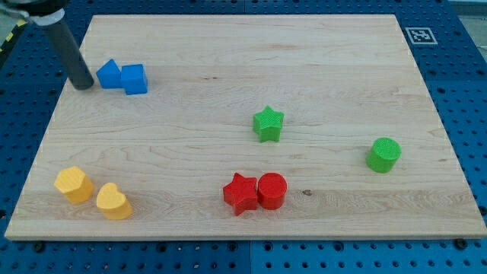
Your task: Separate the blue blocks
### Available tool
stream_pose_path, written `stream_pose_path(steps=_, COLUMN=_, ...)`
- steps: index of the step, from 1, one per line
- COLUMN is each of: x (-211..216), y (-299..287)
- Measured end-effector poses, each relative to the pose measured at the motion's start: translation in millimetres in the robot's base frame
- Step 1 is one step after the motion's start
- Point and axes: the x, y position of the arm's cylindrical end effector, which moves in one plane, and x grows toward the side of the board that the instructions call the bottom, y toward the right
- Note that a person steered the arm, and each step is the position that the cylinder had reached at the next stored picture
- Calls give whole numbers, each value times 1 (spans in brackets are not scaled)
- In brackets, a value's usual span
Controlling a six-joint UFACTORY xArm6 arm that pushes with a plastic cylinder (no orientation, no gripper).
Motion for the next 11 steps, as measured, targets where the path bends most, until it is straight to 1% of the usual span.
stream_pose_path(steps=2, x=-1, y=11)
stream_pose_path(steps=4, x=-7, y=71)
stream_pose_path(steps=5, x=-7, y=84)
stream_pose_path(steps=7, x=-6, y=86)
stream_pose_path(steps=9, x=15, y=86)
stream_pose_path(steps=10, x=15, y=92)
stream_pose_path(steps=11, x=13, y=123)
